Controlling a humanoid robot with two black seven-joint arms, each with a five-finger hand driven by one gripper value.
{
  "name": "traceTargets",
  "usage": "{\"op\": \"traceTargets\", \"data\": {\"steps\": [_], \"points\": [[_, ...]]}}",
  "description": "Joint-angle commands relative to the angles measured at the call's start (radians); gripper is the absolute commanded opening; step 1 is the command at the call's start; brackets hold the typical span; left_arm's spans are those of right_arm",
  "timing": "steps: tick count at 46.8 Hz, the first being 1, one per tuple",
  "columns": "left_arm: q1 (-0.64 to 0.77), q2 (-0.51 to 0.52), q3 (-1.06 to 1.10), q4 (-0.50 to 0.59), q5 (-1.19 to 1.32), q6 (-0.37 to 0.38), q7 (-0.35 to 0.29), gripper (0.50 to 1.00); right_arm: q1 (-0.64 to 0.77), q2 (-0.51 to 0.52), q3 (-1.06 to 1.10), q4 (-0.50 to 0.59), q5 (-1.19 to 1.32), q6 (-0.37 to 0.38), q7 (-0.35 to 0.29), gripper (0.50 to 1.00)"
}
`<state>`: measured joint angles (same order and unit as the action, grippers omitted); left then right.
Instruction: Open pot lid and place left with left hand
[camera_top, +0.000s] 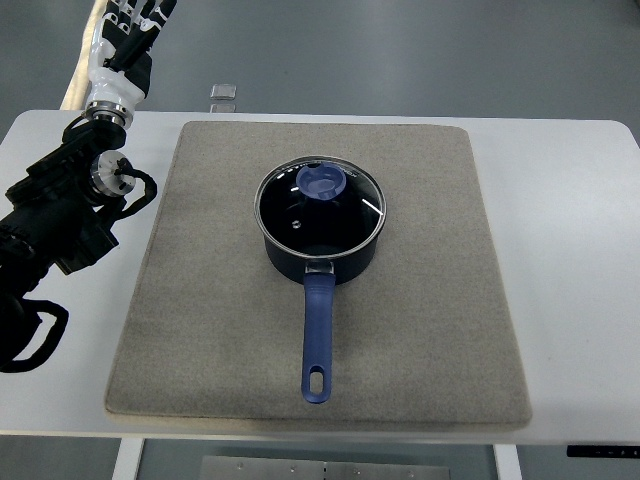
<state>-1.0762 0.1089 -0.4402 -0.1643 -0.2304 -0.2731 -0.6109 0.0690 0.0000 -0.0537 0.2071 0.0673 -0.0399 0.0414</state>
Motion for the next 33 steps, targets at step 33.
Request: {"op": "traceTargets", "data": {"steps": [33], "points": [[-0.019, 0.011, 0.018, -0.004, 0.111, -0.048, 0.000, 0.988, 0.000, 0.000, 0.000, 0.000, 0.000, 0.000, 0.000, 0.915]]}}
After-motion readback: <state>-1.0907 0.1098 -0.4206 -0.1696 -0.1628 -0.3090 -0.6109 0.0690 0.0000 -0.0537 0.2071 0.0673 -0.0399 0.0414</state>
